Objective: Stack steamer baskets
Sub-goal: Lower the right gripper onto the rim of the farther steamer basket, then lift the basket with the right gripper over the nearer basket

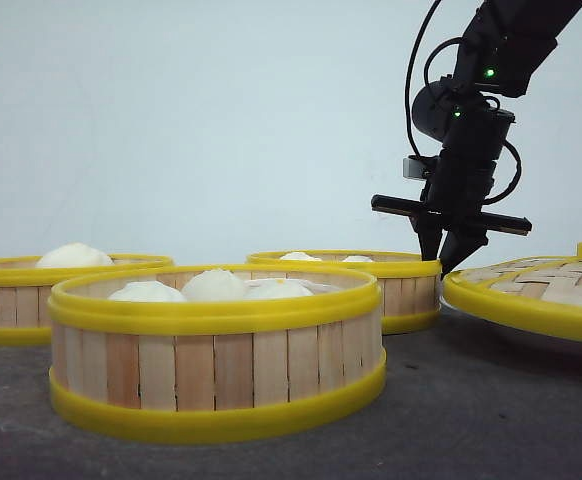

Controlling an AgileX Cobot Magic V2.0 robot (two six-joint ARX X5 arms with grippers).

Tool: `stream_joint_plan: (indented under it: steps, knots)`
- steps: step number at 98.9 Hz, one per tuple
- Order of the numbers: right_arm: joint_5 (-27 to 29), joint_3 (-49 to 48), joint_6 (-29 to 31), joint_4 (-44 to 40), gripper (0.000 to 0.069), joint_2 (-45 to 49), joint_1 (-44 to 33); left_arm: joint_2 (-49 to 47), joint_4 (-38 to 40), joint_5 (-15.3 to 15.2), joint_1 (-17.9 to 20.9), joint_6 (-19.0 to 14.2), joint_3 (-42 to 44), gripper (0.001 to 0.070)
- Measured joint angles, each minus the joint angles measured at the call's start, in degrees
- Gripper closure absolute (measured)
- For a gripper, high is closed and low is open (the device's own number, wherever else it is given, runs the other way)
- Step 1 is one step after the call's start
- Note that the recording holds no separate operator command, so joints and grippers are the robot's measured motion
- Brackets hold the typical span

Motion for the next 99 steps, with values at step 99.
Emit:
stream_joint_plan:
  steps: [99]
  knots:
    - [-7.21,12.79,-15.08,-25.05,0.0665,-26.08,9.46,-9.07,-8.37,1.31,0.00,0.02,0.00,0.0322]
